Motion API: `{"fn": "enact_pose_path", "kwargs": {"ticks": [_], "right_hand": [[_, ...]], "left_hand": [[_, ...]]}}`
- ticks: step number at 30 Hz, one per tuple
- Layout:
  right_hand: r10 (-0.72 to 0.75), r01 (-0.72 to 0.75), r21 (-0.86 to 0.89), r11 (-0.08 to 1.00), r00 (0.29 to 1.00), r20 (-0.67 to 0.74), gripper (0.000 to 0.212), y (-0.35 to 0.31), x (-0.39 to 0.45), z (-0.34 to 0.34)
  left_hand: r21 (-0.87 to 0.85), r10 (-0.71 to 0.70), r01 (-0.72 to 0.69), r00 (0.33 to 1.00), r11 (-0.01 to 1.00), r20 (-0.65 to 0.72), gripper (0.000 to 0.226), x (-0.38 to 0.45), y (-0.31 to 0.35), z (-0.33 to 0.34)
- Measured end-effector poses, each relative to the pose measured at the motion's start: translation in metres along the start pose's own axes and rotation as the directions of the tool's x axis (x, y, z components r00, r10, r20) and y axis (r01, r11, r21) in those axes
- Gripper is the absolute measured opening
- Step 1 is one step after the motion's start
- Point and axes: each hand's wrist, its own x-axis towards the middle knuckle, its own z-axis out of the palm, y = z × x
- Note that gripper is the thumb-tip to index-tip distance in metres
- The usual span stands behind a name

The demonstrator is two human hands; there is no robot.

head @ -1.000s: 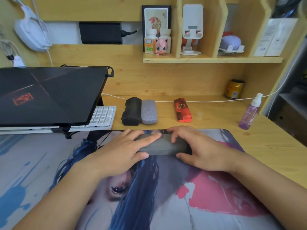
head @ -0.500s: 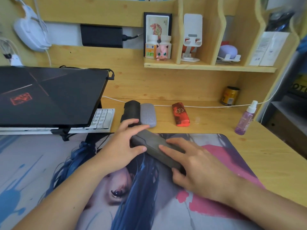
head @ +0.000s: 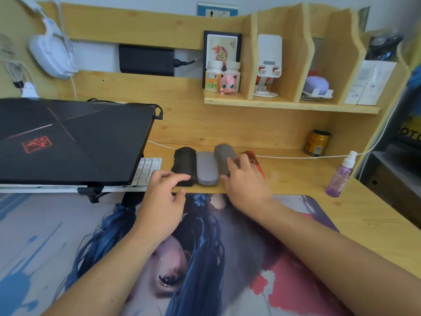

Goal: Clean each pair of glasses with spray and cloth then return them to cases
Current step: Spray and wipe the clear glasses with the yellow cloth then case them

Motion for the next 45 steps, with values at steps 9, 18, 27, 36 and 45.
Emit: {"fn": "enact_pose_path", "kwargs": {"ticks": [9, 18, 27, 36, 45], "right_hand": [[-0.14, 0.131, -0.314, 0.94, 0.99, -0.005, 0.047, 0.012, 0.007, 0.015], [-0.077, 0.089, -0.306, 0.948, 0.996, 0.051, 0.045, 0.014, 0.021, 0.014], [0.033, 0.005, -0.293, 0.956, 0.992, 0.124, 0.046, 0.029, 0.027, -0.003], [0.092, -0.032, -0.351, 0.936, 0.984, 0.155, 0.045, 0.033, 0.027, -0.001], [-0.07, -0.021, 0.326, 0.945, 0.962, 0.264, 0.078, -0.027, 0.032, 0.017]], "left_hand": [[0.076, -0.074, 0.068, 0.993, 0.995, 0.087, 0.033, -0.001, 0.0, 0.004], [0.02, -0.085, 0.084, 0.992, 0.996, 0.088, 0.033, 0.0, -0.002, 0.003], [0.038, -0.094, 0.09, 0.99, 0.995, 0.106, 0.033, 0.0, -0.001, 0.002], [0.034, -0.106, 0.103, 0.99, 0.994, 0.093, 0.032, 0.0, 0.001, 0.002], [0.007, -0.084, 0.084, 0.993, 0.996, 0.083, 0.033, 0.002, -0.001, 0.004]]}}
